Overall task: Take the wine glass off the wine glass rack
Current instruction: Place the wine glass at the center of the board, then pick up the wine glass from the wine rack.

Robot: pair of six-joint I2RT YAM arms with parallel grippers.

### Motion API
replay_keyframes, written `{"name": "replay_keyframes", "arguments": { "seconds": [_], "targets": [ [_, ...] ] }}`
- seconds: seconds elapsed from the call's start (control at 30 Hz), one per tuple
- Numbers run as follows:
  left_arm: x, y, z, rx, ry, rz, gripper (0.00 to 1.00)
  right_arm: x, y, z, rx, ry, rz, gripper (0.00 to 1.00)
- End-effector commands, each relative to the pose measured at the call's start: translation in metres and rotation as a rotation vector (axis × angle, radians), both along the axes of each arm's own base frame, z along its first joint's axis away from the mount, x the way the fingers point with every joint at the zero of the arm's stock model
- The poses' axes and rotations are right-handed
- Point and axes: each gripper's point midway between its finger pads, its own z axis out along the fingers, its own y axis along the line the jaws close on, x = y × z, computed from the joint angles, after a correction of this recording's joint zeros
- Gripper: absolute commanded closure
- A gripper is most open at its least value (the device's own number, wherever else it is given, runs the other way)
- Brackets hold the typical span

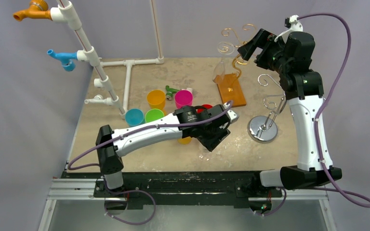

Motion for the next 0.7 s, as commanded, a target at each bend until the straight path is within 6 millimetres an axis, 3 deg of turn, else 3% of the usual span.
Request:
{"name": "replay_keyframes", "arguments": {
  "seconds": [0.0,0.1,0.27,0.4,0.67],
  "targets": [
    [0.012,-0.005,0.072,-0.196,-0.106,0.055,0.47,-0.005,-0.005,0.022,-0.023,-0.061,-0.013,0.01],
    [0.026,0.001,0.094,-0.250,-0.161,0.100,0.42,0.000,-0.005,0.021,-0.035,-0.049,-0.022,0.01],
    [0.070,0.025,0.118,-0.356,-0.188,0.207,0.38,0.012,0.002,0.021,-0.092,-0.024,-0.061,0.01],
    [0.105,0.051,0.137,-0.419,-0.255,0.305,0.26,0.027,0.017,0.023,-0.170,-0.013,-0.097,0.01],
    [0.153,0.100,0.148,-0.507,-0.286,0.430,0.04,0.064,0.033,0.015,-0.274,-0.013,-0.141,0.01]
  ]
}}
